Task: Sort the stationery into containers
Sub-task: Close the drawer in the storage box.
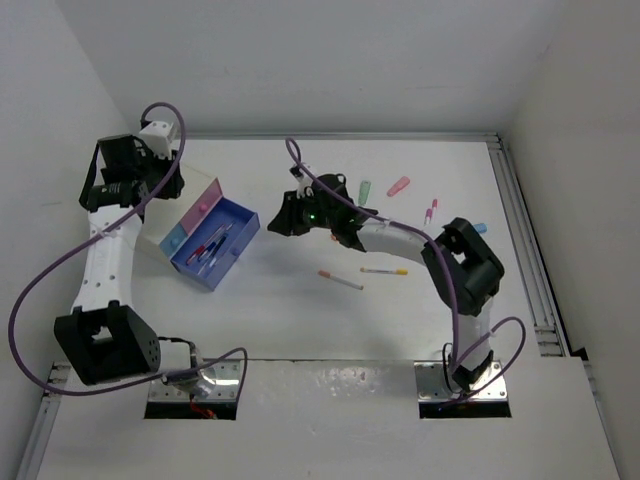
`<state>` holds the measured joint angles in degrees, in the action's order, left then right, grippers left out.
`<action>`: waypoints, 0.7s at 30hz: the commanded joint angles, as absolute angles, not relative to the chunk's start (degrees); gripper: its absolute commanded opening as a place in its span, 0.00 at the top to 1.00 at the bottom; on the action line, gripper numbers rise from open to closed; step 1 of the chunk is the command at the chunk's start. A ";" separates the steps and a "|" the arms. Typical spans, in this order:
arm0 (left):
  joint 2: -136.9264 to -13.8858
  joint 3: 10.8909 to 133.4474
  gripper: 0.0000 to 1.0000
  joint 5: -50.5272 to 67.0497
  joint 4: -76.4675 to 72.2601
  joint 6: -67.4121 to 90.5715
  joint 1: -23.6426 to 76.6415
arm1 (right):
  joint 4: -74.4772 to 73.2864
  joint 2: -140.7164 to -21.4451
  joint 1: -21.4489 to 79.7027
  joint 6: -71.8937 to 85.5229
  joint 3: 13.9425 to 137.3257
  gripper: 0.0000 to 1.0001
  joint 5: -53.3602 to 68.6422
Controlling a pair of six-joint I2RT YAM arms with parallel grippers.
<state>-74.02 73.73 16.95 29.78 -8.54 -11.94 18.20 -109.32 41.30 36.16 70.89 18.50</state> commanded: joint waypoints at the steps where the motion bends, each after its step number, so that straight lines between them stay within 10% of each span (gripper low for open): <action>1: -76.10 74.35 0.65 16.08 31.38 -9.58 -14.23 | 23.29 -112.40 42.18 44.11 71.28 0.76 16.71; 7: -79.79 74.01 0.77 16.61 31.55 -11.51 -15.91 | 22.77 -117.85 45.00 54.40 73.64 1.00 11.70; 21: -81.56 70.58 0.82 17.84 31.81 -12.66 -18.54 | 23.82 -129.20 49.22 62.58 82.97 1.00 9.32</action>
<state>-82.39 70.26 15.75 31.86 -11.68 -17.69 20.95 -127.90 49.12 60.34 80.40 10.79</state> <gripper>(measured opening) 0.180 0.001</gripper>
